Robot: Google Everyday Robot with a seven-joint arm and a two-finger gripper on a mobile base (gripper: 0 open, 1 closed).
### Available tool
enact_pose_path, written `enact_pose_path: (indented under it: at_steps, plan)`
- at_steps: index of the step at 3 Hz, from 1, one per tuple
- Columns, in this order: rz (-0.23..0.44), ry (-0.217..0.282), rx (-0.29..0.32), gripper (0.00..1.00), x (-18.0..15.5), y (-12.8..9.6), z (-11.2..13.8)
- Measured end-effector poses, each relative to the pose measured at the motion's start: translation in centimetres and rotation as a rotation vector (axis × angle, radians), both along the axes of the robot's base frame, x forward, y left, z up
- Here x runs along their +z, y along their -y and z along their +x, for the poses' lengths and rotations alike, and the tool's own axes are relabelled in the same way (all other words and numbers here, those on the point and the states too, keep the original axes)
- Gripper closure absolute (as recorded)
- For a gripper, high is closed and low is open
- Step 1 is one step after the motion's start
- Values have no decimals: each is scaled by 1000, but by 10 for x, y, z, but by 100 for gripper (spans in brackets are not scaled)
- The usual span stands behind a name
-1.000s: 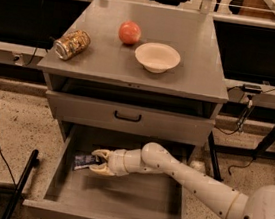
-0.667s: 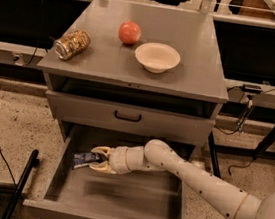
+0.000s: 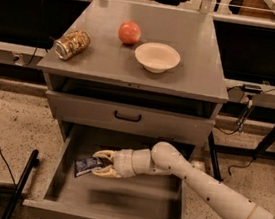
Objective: Pick rxbar blueberry from middle drawer and place on counter
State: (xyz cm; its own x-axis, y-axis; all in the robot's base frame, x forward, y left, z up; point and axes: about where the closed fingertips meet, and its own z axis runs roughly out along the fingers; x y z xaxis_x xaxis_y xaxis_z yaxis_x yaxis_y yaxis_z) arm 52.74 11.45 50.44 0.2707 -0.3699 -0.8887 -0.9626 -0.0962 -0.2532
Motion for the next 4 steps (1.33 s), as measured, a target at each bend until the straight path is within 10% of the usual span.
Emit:
enact_pose_path:
  at_steps: [2, 4]
  plan:
    - [-3, -15, -35, 100, 12, 25, -8]
    - [32, 56, 90, 100, 72, -2, -38]
